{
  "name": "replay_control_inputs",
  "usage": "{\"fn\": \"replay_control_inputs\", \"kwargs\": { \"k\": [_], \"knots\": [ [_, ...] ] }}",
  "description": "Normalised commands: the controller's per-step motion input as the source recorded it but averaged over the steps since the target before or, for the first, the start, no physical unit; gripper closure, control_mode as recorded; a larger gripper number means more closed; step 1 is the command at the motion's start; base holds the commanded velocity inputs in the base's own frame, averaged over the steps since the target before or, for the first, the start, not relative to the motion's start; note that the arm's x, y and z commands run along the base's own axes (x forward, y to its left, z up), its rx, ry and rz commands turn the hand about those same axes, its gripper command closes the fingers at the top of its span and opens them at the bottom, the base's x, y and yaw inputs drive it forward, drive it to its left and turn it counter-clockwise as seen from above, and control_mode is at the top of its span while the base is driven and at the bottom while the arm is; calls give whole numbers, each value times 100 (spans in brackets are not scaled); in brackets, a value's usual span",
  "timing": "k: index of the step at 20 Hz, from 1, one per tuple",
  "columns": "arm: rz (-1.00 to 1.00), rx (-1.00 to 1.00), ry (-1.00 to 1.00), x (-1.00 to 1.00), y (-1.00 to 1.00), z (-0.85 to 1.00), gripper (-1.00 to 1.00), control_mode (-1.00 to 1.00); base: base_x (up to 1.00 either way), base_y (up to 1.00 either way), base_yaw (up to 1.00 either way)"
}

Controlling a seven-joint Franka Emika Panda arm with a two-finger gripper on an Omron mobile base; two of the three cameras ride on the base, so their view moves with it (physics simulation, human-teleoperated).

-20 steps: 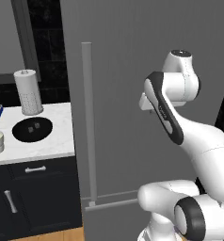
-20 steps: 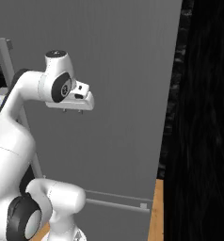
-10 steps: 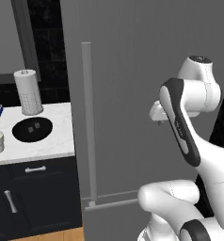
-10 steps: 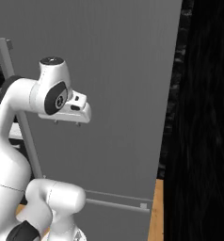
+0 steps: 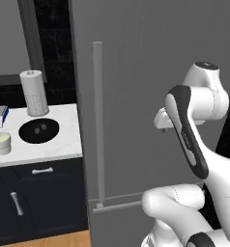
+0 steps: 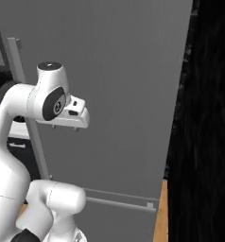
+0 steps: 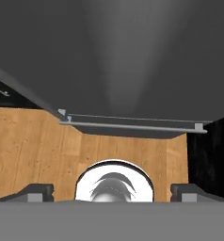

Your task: Grab a lemon wedge from the fridge and one ice cube from the ice bowl, and put them in the glass of lemonade.

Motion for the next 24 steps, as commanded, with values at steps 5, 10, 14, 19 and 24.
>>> {"fn": "replay_control_inputs", "kwargs": {
  "k": [5,10,14,19,24],
  "knots": [
    [0,0,0,0,0,0,-100,100,-21,62,-3],
    [0,0,0,0,0,0,-100,100,-1,60,-6],
    [0,0,0,0,0,0,-100,100,0,39,-4],
    [0,0,0,0,0,0,-100,100,-15,8,0],
    [0,0,0,0,0,0,-100,100,-54,0,0]
  ]
}}
